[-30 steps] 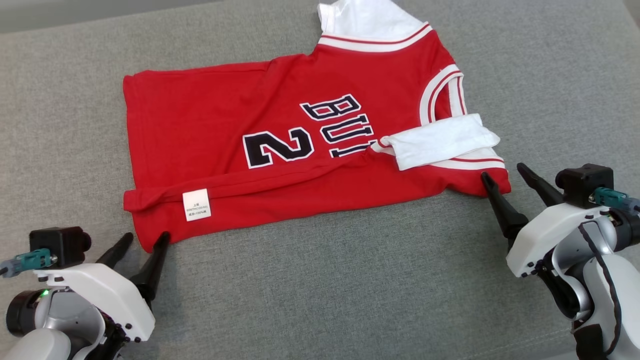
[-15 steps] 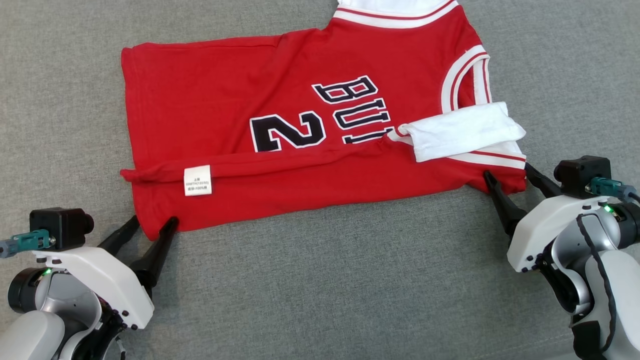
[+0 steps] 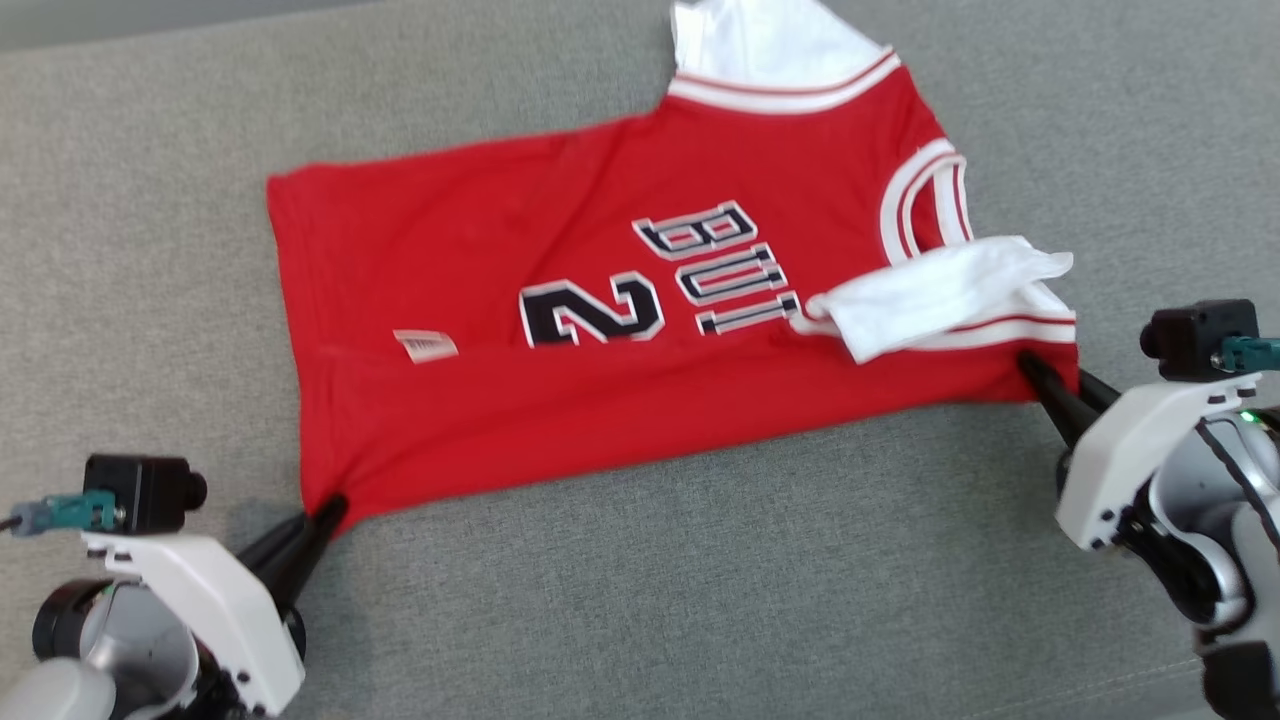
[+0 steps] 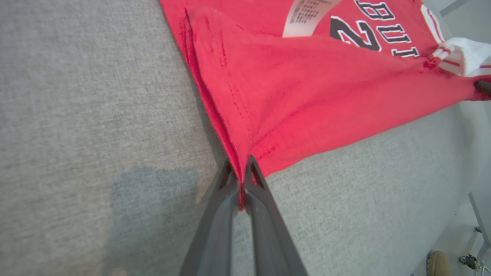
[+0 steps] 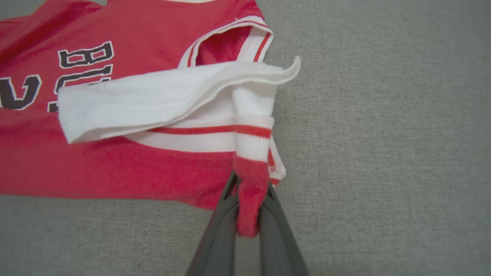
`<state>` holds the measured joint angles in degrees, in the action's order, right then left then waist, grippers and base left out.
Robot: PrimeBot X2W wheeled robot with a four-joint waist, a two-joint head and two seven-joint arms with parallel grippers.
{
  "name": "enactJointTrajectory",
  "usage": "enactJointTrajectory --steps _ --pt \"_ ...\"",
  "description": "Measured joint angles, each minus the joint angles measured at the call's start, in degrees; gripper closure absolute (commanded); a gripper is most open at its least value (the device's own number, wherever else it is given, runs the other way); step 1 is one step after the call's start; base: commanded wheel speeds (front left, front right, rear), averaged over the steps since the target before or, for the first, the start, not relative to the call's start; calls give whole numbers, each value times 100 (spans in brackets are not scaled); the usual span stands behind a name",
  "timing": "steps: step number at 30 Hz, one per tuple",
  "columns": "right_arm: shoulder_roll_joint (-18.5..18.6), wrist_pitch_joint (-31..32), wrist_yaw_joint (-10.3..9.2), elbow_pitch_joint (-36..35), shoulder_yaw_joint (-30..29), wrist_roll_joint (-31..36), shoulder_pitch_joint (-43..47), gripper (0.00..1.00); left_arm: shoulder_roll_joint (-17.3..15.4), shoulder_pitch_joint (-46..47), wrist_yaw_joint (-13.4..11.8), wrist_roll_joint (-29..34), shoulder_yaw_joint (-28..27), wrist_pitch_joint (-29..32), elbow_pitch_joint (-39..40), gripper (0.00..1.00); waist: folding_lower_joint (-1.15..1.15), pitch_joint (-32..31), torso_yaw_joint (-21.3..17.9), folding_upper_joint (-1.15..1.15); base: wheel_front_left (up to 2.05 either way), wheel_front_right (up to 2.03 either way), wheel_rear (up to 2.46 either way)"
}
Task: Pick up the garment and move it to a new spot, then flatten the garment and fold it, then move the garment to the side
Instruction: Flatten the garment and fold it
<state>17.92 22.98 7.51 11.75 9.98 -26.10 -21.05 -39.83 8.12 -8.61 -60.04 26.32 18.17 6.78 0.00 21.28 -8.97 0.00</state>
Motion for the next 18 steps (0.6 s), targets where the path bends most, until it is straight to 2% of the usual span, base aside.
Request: enactJointTrajectory --steps 6,9,10,11,12,16,18 --pt "660 832 0 -734 3 -498 910 100 -320 -934 -158 -159 -90 -79 878 100 0 -335 -1 0 0 0 0" --pt "728 936 0 -931 -125 -591 1199 100 -368 -1312 -261 -208 -100 -159 1095 100 0 -359 4 0 0 0 0" --pt "726 969 0 -975 -180 -614 1311 94 -371 -1490 -291 -234 -78 -187 1170 100 0 -349 2 0 0 0 0" --pt "714 982 0 -1024 -215 -613 1414 55 -335 -1642 -335 -276 -74 -263 1212 74 0 -333 1 0 0 0 0" --pt "661 971 0 -1049 -289 -609 1485 0 -275 -1733 -364 -300 -74 -345 1233 0 0 -311 4 0 0 0 0" --pt "547 926 -3 -1227 -531 -480 1592 0 -209 -1742 -445 -140 -45 -481 1358 0 0 -178 80 0 0 0 0" --pt "545 928 -2 -1571 -631 -521 1525 0 -365 -1614 -558 109 -140 -511 1454 0 0 -86 126 0 0 0 0"
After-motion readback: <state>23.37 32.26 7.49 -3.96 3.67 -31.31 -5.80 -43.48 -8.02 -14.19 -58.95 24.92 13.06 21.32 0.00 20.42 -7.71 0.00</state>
